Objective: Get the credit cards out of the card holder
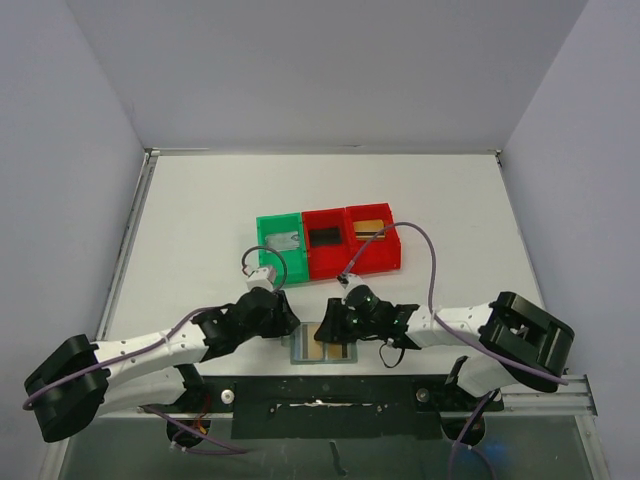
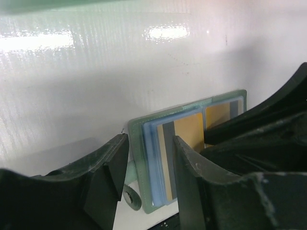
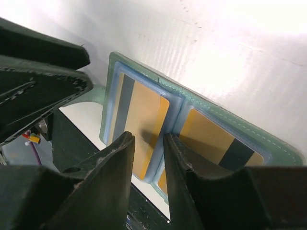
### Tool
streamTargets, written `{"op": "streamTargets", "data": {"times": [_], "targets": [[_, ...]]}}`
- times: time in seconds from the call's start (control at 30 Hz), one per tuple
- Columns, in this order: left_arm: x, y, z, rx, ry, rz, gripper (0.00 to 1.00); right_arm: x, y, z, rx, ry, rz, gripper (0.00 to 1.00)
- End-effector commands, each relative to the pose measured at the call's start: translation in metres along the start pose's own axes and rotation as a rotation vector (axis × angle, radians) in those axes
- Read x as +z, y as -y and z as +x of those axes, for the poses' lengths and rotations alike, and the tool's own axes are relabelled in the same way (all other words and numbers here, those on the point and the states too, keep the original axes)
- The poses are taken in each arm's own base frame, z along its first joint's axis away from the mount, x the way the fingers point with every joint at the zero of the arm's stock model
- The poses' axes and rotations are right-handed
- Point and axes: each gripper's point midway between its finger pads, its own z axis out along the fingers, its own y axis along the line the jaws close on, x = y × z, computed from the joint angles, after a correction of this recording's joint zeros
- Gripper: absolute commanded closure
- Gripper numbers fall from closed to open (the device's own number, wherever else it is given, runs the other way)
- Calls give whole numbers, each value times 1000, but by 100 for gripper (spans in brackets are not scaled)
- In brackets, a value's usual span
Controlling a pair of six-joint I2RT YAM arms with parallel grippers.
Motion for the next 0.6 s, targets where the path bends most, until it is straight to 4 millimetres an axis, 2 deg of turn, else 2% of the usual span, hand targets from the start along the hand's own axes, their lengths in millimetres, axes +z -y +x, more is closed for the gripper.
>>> {"op": "streamTargets", "data": {"times": [0.0,0.3,0.43,0.57], "targets": [[-12,22,-11,70,-4,92,59,-4,-7,-24,89,130,-50,69],[-36,67,0,110,-144,278,58,-3,-1,-11,151,140,-111,78],[-32,61,8,103,-187,234,58,-2,-1,-9,163,135,-124,80],[-20,41,21,116,-229,146,58,-1,0,-7,164,130,-123,80]]}}
